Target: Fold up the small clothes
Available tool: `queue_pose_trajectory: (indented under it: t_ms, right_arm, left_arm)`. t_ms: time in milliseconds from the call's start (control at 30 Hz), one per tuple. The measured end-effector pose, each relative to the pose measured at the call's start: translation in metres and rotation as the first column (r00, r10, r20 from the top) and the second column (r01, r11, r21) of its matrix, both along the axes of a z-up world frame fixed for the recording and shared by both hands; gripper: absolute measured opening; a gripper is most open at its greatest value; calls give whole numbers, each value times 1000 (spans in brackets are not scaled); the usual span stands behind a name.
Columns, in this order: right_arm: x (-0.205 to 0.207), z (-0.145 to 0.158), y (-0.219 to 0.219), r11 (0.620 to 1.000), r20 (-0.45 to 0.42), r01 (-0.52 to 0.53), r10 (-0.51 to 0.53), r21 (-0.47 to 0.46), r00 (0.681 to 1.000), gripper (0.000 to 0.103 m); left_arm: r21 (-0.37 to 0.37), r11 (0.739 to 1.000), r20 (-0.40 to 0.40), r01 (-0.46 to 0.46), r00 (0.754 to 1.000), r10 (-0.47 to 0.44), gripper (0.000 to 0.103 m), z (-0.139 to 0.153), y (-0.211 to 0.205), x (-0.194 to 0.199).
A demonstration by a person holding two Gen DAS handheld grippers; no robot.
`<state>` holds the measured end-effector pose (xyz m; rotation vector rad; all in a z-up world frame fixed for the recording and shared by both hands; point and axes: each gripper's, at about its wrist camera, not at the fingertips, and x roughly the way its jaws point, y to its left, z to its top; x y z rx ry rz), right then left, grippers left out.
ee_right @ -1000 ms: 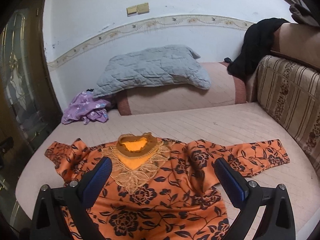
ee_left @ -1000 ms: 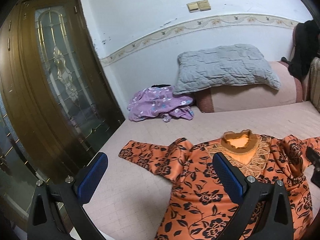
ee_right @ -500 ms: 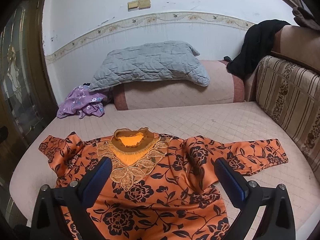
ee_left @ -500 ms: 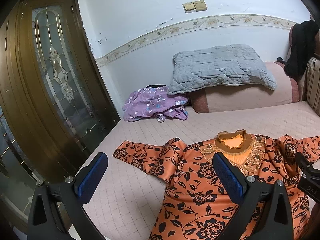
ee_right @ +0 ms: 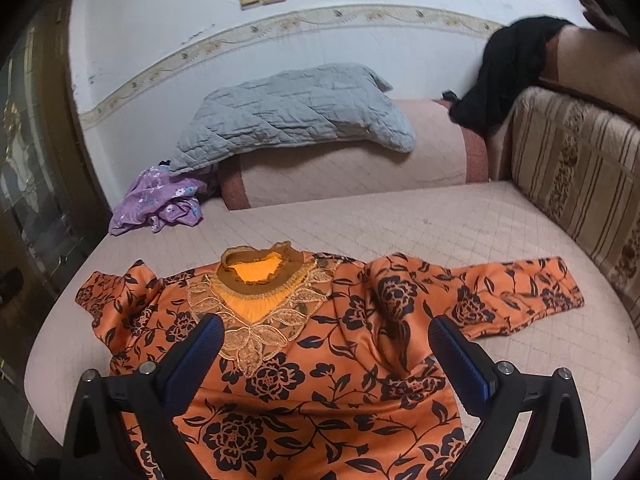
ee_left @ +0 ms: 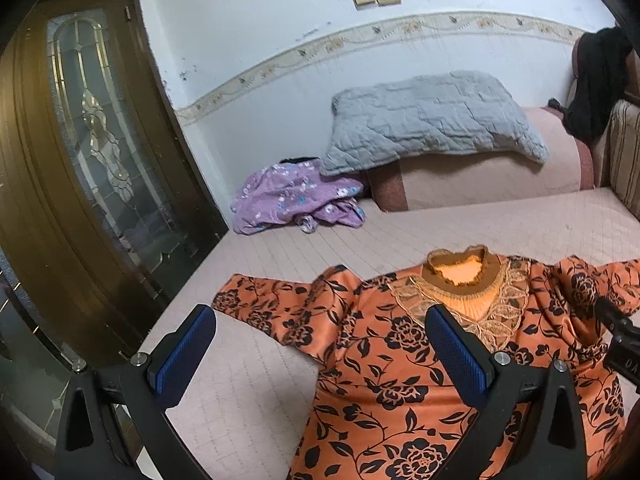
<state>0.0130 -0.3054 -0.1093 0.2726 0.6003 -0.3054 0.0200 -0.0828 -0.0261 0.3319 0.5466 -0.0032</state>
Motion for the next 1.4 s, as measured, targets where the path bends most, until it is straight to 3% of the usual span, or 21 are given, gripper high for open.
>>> queue_pose_trajectory:
  t_ms: [600,667,733,800,900,933,1000,1067,1133,1233,1300,1333,1400]
  right_arm:
    - [19,-14,-3,1000,-53,6,-6,6,999,103]
    - [20,-18,-10,999,-60,8,-6,36,998,103]
    - [21,-25,-28,995,-76,32,-25,94,997,103]
    - [21,-33,-53,984,-93,89,-76,153,993,103]
    - [14,-55,-110,921,-144,219,-181,323,973,103]
    - [8,-66,-136,875,-169,286,-237,390,957,103]
    - [-7,-90,-182,764,-216,404,-341,503,915,103]
    - [-22,-112,-218,647,-253,482,-418,591,872,101]
    - [-41,-136,-251,517,-303,557,-496,650,814,92]
    - [-59,-153,-290,361,-275,545,-580,757,766,89]
    - [-58,-154,-309,350,-237,521,-606,778,760,89]
    - [-57,-158,-320,332,-231,516,-618,789,751,83]
    - [-55,-163,-334,296,-218,510,-653,807,725,82]
  left_arm:
    - [-44,998,-38,40,998,-42,103,-24,-10,26]
    - [-88,993,-135,77,987,-89,103,-44,-12,44]
    - [-149,984,-280,103,949,-142,103,-78,-15,69]
    - [-192,977,-361,91,919,-157,103,-109,-15,86]
    - [-236,970,-462,55,872,-162,103,-161,-11,110]
    - [-245,968,-467,48,869,-162,103,-170,-11,114]
    - [-248,968,-473,32,868,-150,103,-187,-6,122]
    - [-271,963,-507,13,848,-154,103,-199,-3,131]
    - [-295,956,-524,8,835,-169,103,-206,-4,137]
    - [-257,966,-533,9,833,-150,103,-214,-10,144]
    - [-182,983,-528,33,840,-126,103,-221,-22,144]
    - [-169,985,-518,41,846,-125,103,-221,-25,142]
    - [-176,983,-501,40,857,-125,103,-223,-29,140]
